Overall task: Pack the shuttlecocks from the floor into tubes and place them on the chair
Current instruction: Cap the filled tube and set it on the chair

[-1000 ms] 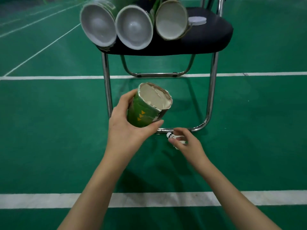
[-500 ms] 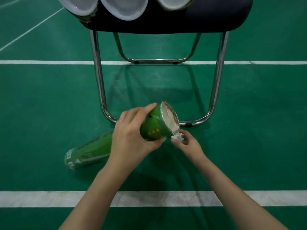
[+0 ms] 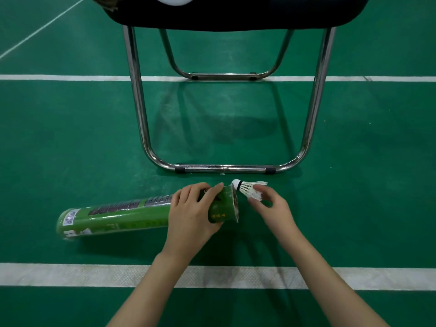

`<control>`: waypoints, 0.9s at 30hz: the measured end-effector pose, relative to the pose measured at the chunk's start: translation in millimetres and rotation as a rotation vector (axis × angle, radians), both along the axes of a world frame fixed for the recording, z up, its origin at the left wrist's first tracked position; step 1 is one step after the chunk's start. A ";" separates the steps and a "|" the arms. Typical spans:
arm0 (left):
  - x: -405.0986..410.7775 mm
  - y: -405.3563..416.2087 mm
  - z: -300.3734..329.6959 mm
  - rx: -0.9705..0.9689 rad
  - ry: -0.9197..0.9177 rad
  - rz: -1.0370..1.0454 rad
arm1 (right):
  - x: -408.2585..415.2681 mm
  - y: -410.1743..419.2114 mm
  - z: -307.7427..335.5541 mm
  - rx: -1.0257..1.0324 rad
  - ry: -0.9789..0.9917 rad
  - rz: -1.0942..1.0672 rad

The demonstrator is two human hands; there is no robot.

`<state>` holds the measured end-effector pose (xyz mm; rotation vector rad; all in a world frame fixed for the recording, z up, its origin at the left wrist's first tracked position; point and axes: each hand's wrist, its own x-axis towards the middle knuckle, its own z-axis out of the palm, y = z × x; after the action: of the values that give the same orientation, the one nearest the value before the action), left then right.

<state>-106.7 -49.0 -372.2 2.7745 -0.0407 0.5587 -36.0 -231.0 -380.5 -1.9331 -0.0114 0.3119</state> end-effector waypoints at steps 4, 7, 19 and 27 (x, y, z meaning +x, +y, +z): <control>-2.1 -2.1 -4.1 0.025 0.022 0.002 | -16.5 -6.5 14.1 0.091 -0.015 -0.067; -2.3 -4.5 -6.6 0.030 0.018 0.017 | -27.8 -10.5 20.7 0.060 -0.048 -0.056; -10.7 -17.0 -5.1 0.019 0.008 -0.056 | -57.4 12.8 37.1 0.038 -0.042 0.019; -17.1 -24.6 -10.5 -0.001 0.006 -0.085 | -68.0 26.1 38.9 0.122 0.018 -0.060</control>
<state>-123.8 -73.6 -382.7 2.7586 -0.1561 0.5286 -104.0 -204.9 -341.6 -1.8065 0.0384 0.2821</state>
